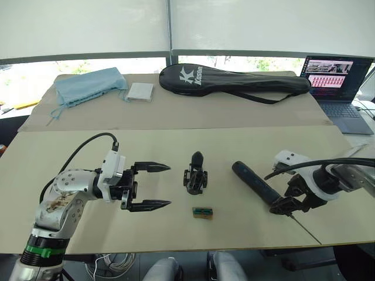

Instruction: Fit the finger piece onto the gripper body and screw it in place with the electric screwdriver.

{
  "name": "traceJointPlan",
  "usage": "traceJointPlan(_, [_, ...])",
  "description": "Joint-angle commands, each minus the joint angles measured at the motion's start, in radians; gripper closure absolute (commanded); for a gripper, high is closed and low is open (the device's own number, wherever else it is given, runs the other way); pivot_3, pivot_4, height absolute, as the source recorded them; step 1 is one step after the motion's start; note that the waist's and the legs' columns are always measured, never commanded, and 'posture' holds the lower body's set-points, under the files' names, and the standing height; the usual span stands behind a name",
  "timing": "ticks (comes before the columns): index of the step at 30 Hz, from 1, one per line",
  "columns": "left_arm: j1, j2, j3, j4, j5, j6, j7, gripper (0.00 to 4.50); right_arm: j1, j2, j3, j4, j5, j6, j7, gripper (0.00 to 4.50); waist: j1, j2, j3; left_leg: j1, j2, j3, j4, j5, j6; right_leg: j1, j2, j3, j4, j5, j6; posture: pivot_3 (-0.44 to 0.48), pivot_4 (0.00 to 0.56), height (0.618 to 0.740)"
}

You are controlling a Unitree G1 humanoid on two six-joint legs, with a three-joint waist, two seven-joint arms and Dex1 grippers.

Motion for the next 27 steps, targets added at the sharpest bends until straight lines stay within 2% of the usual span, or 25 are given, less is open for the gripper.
traceJointPlan(1, [0.006, -0.004, -0.006, -0.055, -0.003, -0.016, 0.012, 0.00, -0.041, 0.013, 0.057, 0.026, -0.045, -0.024, -0.003, 0.03, 0.001, 0.000, 0.000, 0.000, 0.000, 0.000, 0.000, 0.000, 0.000, 0.000, 0.000, 0.000, 0.000, 0.000, 0.000, 0.000, 0.150, 0.740])
traceJointPlan(13, [-0.008, -0.013, -0.022, -0.067, -0.004, -0.012, 0.041, 0.00, -0.122, 0.117, 0.179, 0.138, -0.121, -0.049, 0.002, 0.03, 0.000, 0.000, 0.000, 0.000, 0.000, 0.000, 0.000, 0.000, 0.000, 0.000, 0.000, 0.000, 0.001, 0.000, 0.000, 0.000, 0.150, 0.740])
traceJointPlan(25, [0.003, -0.010, -0.019, -0.075, -0.007, -0.008, 0.058, 0.00, -0.124, 0.136, 0.236, 0.192, -0.182, -0.110, 0.052, 0.03, -0.001, -0.001, -0.001, 0.000, 0.000, 0.000, 0.001, 0.000, 0.000, 0.000, 0.000, 0.000, 0.001, 0.000, 0.000, 0.000, 0.150, 0.740])
traceJointPlan(27, [0.007, -0.007, -0.017, -0.078, -0.007, -0.008, 0.059, 0.00, -0.124, 0.134, 0.249, 0.193, -0.201, -0.131, 0.059, 0.55, -0.001, -0.002, -0.001, 0.000, 0.000, 0.000, 0.001, 0.000, 0.000, 0.000, 0.000, 0.000, 0.001, 0.000, 0.000, 0.000, 0.150, 0.740])
